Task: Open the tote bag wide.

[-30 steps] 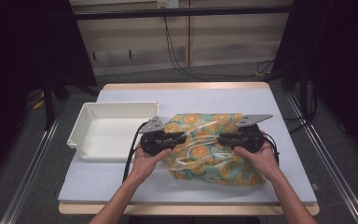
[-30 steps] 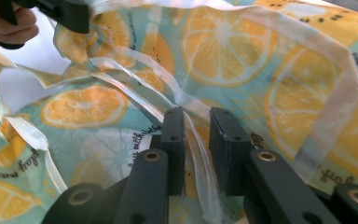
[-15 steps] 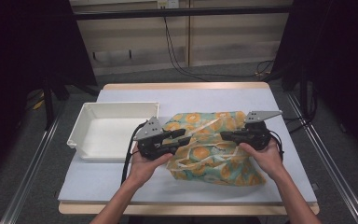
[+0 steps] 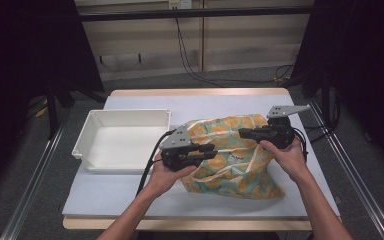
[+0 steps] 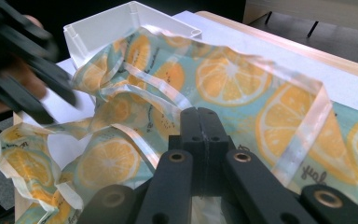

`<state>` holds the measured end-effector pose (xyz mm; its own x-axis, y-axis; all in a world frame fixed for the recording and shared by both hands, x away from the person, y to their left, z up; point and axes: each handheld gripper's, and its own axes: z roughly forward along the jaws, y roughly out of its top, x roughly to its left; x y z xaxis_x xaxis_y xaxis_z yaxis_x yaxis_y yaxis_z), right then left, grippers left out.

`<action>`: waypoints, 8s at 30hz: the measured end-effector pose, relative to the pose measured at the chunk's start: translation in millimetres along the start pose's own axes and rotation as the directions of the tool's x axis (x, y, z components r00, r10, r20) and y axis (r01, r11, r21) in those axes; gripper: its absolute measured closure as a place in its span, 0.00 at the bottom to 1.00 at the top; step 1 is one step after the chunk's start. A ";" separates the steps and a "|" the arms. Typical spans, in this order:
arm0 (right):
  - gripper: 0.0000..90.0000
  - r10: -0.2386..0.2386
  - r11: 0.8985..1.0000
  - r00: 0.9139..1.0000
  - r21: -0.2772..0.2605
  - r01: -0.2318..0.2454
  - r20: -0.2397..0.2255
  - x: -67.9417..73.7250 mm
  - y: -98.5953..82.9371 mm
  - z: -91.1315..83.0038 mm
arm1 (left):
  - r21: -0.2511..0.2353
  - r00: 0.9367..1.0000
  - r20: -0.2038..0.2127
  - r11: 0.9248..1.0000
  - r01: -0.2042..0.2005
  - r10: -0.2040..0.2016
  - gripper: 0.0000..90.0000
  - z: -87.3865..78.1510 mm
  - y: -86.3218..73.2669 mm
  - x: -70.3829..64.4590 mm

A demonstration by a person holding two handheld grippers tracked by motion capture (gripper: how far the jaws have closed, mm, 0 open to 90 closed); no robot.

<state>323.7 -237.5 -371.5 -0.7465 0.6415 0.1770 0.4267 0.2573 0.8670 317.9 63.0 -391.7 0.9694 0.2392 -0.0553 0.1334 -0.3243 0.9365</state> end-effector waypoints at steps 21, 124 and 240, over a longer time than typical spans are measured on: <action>1.00 0.017 1.000 1.000 0.005 -0.017 0.008 -12.4 -0.8 4.0 | 0.201 0.992 -0.124 0.979 0.039 -0.014 0.88 43.6 -36.1 38.4; 0.52 0.042 0.993 0.999 0.106 -0.045 0.030 5.0 -68.1 17.8 | 0.179 0.991 -0.103 0.979 0.102 -0.084 0.97 -1.7 -50.4 40.8; 0.61 0.010 0.987 0.994 0.157 -0.027 0.108 -23.4 -59.9 26.2 | 0.199 0.974 0.228 0.979 -0.032 -0.014 1.00 52.7 -24.0 -49.3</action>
<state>329.0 -249.0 -439.8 -0.6824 0.7184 0.1346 0.5220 0.3501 0.7778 277.9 10.8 -429.7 0.9888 0.0287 -0.1464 0.1406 -0.5077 0.8500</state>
